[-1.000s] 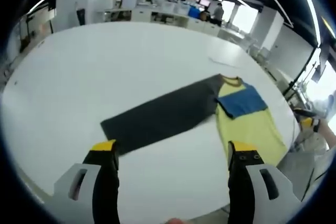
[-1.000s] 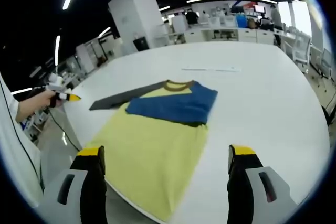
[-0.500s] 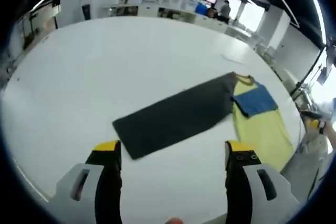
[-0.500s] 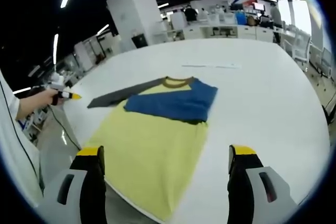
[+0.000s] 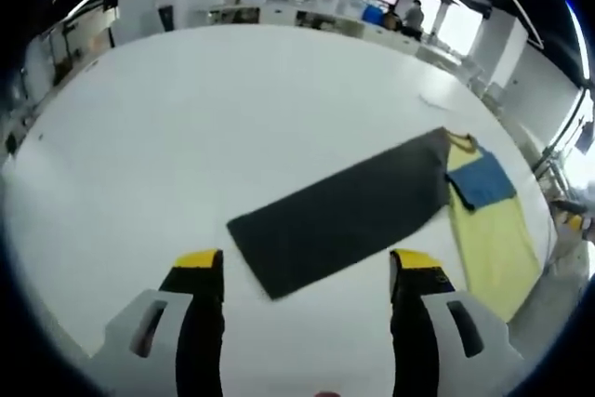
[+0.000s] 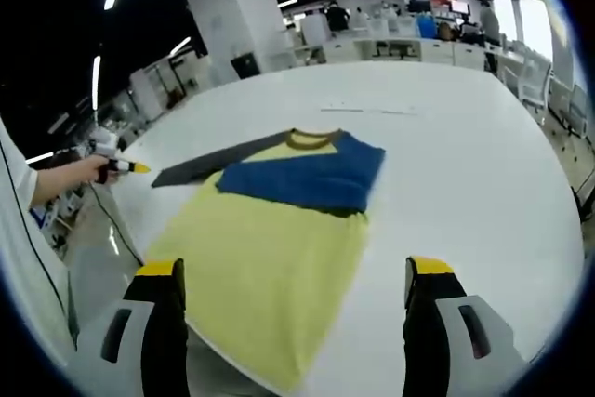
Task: Fold the garment on the visible template until the final outline fits inside the template.
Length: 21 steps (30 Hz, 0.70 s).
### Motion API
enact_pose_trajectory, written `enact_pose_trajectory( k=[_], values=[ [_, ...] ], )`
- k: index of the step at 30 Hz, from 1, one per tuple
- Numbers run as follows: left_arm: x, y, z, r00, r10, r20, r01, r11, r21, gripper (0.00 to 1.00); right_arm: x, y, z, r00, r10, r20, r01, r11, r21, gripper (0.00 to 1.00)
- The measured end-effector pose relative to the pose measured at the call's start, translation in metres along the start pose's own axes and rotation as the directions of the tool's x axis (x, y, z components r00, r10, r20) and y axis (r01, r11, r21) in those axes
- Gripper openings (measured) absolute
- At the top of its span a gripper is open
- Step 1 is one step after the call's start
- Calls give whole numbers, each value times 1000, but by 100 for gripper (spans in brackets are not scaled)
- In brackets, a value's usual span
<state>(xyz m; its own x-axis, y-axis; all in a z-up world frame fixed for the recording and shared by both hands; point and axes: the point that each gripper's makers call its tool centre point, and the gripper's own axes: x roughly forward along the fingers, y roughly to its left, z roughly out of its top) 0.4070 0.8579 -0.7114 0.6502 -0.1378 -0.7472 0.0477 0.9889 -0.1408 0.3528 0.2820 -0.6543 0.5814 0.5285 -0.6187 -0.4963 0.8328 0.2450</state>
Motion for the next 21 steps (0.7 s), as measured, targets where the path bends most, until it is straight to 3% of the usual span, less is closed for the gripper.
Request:
enact_pose_trajectory(
  k=[9,16,21],
  values=[
    [12,8,2,999,36,15,-36,999,-3,58,4,-2,-1,1000,-1,-9,1,1000,4,98],
    [29,26,0,997,73,14,-73,997,0,55,7,-5,-2,1000,-6,-20,7,1000,6,98],
    [39,38,-3,995,98,15,-98,995,8,47,9,-6,-3,1000,-7,-26,7,1000,6,97]
  ],
)
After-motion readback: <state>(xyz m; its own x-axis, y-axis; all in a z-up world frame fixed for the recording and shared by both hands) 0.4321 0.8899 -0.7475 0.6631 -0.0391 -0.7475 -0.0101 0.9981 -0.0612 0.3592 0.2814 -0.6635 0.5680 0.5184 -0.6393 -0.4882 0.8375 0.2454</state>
